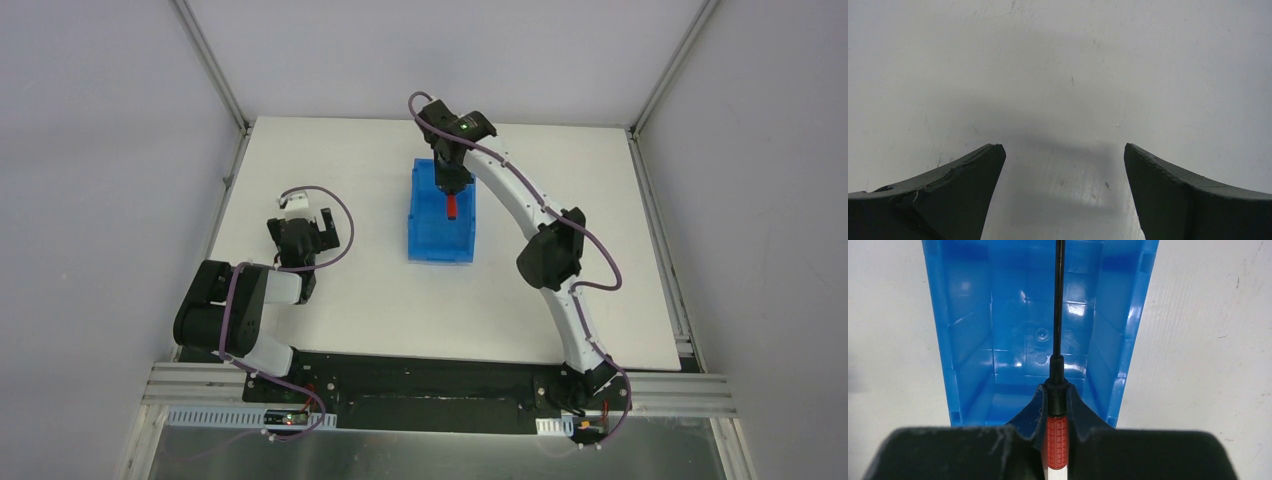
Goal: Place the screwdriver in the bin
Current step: Place the screwdriver in the bin.
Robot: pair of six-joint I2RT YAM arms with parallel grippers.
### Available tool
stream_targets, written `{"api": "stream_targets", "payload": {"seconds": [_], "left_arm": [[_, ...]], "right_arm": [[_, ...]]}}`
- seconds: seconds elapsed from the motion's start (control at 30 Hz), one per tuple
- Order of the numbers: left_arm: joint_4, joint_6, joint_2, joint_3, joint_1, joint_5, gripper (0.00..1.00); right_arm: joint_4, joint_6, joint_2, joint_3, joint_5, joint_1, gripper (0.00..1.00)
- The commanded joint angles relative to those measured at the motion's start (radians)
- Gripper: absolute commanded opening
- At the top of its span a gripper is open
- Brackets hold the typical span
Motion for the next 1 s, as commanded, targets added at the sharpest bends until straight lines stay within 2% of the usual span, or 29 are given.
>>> {"api": "stream_targets", "payload": {"seconds": [0.0, 0.33, 0.97], "left_arm": [[0.019, -0.005, -0.001, 0.013, 0.005, -0.013, 0.99], [0.019, -0.005, -0.001, 0.014, 0.005, -0.014, 0.99], [0.019, -0.005, -0.001, 0.013, 0.004, -0.014, 0.99]], "right_arm": [[-0.034, 0.074, 0.003, 0.056, 0.07, 0.02, 0.0], [-0.061, 0.128, 0.054, 0.078, 0.078, 0.068, 0.0], [-0.08, 0.156, 0.144, 0.117, 0.095, 0.072, 0.0]]}}
